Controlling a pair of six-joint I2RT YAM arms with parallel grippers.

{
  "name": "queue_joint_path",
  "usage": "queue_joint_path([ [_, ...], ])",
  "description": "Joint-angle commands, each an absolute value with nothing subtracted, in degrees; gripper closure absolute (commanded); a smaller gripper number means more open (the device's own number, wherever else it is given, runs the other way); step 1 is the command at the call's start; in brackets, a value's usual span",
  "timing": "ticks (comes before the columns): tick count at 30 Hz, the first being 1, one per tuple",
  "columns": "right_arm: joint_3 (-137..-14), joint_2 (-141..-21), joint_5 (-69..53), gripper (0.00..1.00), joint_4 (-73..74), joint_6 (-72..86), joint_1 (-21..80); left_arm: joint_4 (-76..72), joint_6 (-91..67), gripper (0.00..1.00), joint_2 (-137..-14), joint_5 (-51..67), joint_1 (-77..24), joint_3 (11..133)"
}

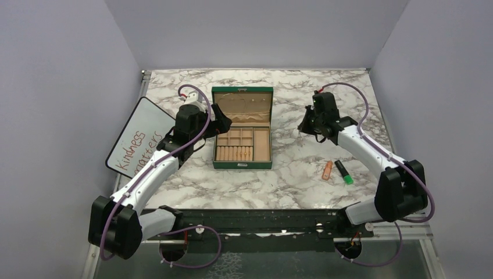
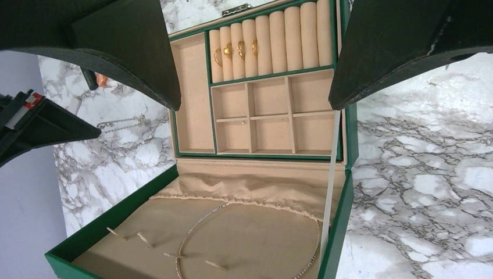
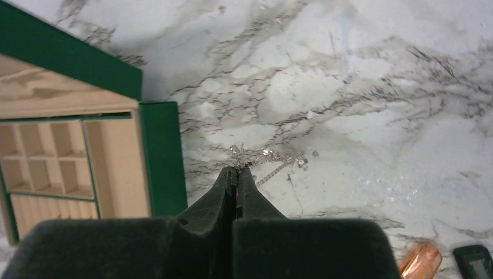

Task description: Organize the mixed jewelry

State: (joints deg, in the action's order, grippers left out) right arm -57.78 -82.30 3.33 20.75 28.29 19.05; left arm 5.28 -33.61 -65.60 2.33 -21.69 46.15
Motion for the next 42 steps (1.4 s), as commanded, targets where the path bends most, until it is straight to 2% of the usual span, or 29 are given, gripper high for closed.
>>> queue_joint_path([
  [1, -61.3, -78.6, -8.8, 0.99, 20.3, 18.5, 18.9, 3.8, -33.9, 0.01, -66.0, 4.3, -21.3, 47.4],
  [13, -64.2, -75.1, -30.7, 0.99, 14.5, 11.7, 19.4, 4.5, -34.0, 0.01, -65.9, 3.7, -21.3, 47.9],
  [17, -66.1, -75.7, -34.3, 0.99, 12.9, 9.2, 21.9, 4.9, -34.0, 0.01, -65.7, 3.0, -21.4, 48.0],
  [28, -76.0, -83.8, -27.2, 1.00, 12.7, 0.6, 32.3, 7.5, -33.9, 0.01, -64.1, -2.7, -21.3, 48.2],
  [34, -80.9, -90.0, -22.8, 0.99, 10.2, -5.8, 34.0, 8.5, -33.9, 0.01, -61.6, -7.4, -21.3, 47.5],
  [42, -84.2, -96.1, -18.3, 0.99, 6.2, -12.4, 34.5, 8.6, -33.5, 0.01, -61.6, -7.6, -21.3, 47.5],
])
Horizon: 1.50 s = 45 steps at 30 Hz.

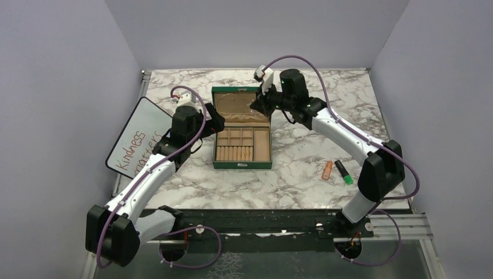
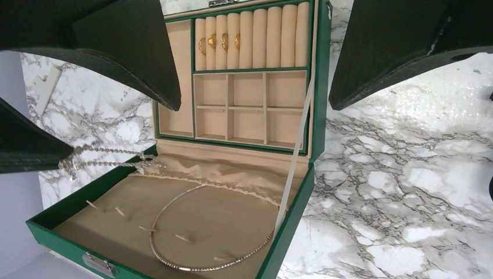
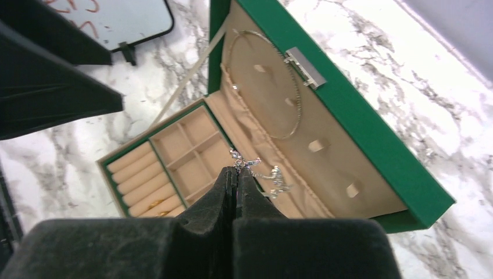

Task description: Organize the mixed jewelry

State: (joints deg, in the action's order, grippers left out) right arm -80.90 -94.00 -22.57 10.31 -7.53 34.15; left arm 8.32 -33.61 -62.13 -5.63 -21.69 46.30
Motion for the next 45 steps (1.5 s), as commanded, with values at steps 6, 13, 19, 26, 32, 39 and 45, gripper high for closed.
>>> queue_joint_path([
  [6, -86.6, -99.0, -15.7, 0.99, 5.1, -13.4, 34.5, 8.5, -33.6, 0.01, -62.1, -7.2, -21.3, 47.5],
  [13, -87.4, -100.7, -12.5, 0.99, 4.3, -13.7, 35.0, 8.5, -33.6, 0.01, -62.2, -7.0, -21.2, 47.5],
  [19, -87.9, -102.0, -11.8, 0.99, 4.0, -13.9, 35.2, 8.6, -33.6, 0.01, -62.3, -6.9, -21.3, 47.5],
  [26, -88.1, -102.9, -9.8, 0.99, 3.0, -13.7, 35.4, 8.6, -33.5, 0.01, -62.6, -6.7, -21.3, 47.5],
  [32, -88.0, -103.7, -7.2, 0.99, 1.6, -13.6, 35.7, 8.5, -33.6, 0.01, -62.8, -6.4, -21.3, 47.5],
  [39, -88.2, -104.7, -4.2, 0.99, 1.7, -14.3, 35.9, 8.4, -33.6, 0.01, -63.0, -6.3, -21.3, 47.5],
  [45, -88.0, -104.9, -1.0, 0.99, 1.6, -15.0, 36.1, 8.3, -33.6, 0.01, -63.2, -6.2, -21.3, 47.5],
])
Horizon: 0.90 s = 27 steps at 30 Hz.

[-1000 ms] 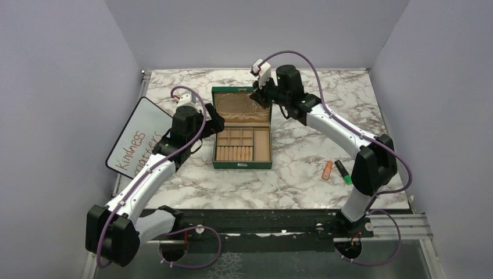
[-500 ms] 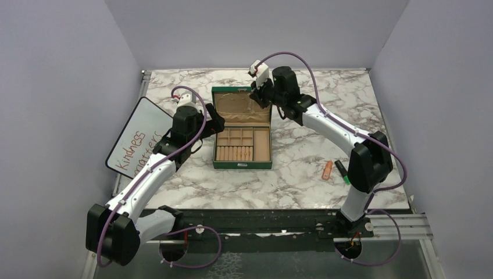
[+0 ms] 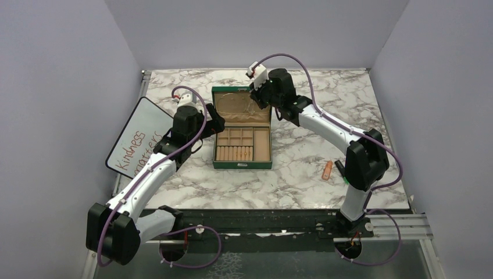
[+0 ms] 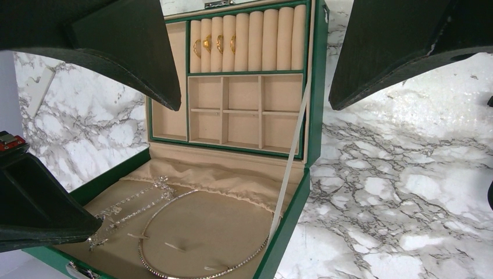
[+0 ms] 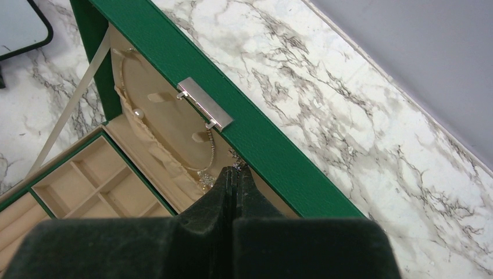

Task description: Organize the mixed jewelry

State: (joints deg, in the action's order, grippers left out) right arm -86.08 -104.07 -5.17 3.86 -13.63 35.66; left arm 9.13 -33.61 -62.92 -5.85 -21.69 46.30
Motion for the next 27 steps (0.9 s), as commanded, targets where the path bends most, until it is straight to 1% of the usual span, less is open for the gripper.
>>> queue_joint_path([
  [1, -88.0, -104.9, -0.5, 0.99, 1.6, -15.0, 36.1, 8.3, -33.6, 0.01, -63.2, -6.2, -21.2, 47.5],
  [16, -87.6, -104.7, 5.1, 0.99, 1.2, -15.7, 36.5, 8.3, -33.6, 0.01, -63.5, -5.9, -21.2, 47.6],
  [17, -87.7, -104.8, 5.2, 0.98, 1.4, -15.5, 36.5, 8.3, -33.6, 0.01, -63.5, -5.9, -21.2, 47.6],
  [19, -88.4, -105.3, 5.0, 0.89, 2.5, -14.9, 36.6, 8.2, -33.6, 0.01, -63.5, -5.8, -21.2, 47.5],
  [21, -89.5, -105.9, 5.4, 0.84, 3.7, -13.8, 36.5, 8.3, -33.6, 0.01, -63.5, -5.8, -21.2, 47.6],
  [27, -89.8, -105.6, 7.2, 0.76, 4.5, -11.1, 36.5, 8.6, -33.6, 0.01, -63.3, -5.9, -21.2, 47.7],
])
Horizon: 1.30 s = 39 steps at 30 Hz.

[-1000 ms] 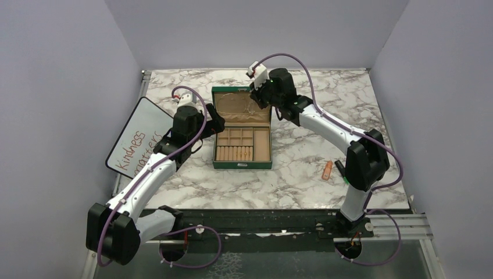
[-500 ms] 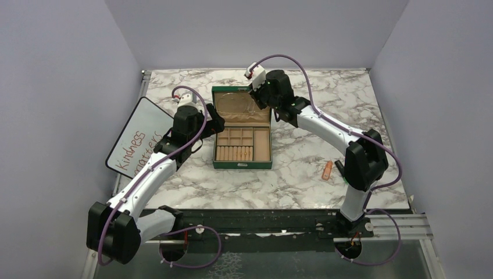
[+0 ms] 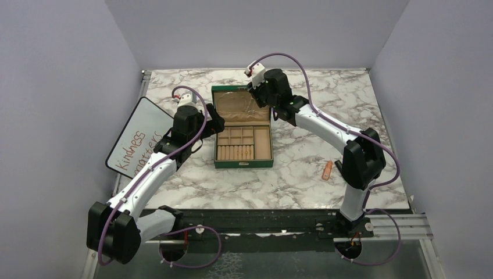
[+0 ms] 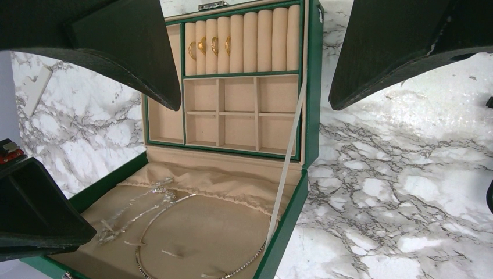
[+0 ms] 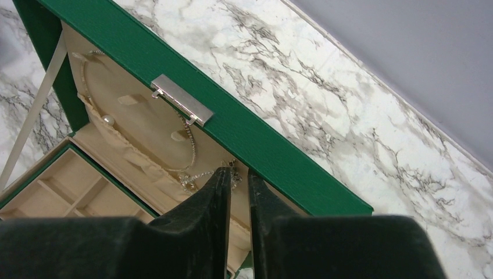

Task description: Organize the mixed jewelry

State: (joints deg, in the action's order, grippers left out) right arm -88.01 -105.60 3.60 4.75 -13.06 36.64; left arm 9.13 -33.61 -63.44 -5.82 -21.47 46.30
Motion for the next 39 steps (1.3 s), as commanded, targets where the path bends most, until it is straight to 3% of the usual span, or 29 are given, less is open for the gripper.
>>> queue_joint_path([
  [1, -89.6, -105.4, 7.8, 0.75, 4.6, -10.6, 36.5, 8.6, -33.6, 0.01, -63.2, -5.9, -21.2, 47.7],
  [13, -84.7, -98.8, 7.7, 0.73, 4.6, 2.7, 36.5, 8.6, -33.5, 0.01, -63.2, -5.4, -21.2, 48.0],
  [25, -75.4, -95.7, 8.4, 0.68, 10.2, 52.7, 36.5, 8.7, -32.3, 0.01, -62.0, -2.8, -21.2, 49.0],
  [34, -71.1, -96.5, 18.9, 0.58, 8.2, 74.7, 37.3, 8.5, -31.8, 0.01, -61.9, -2.3, -21.2, 49.1],
  [39, -73.0, -99.1, 22.5, 0.58, 11.3, 81.1, 37.3, 7.9, -32.3, 0.01, -62.5, -1.6, -21.2, 49.1],
])
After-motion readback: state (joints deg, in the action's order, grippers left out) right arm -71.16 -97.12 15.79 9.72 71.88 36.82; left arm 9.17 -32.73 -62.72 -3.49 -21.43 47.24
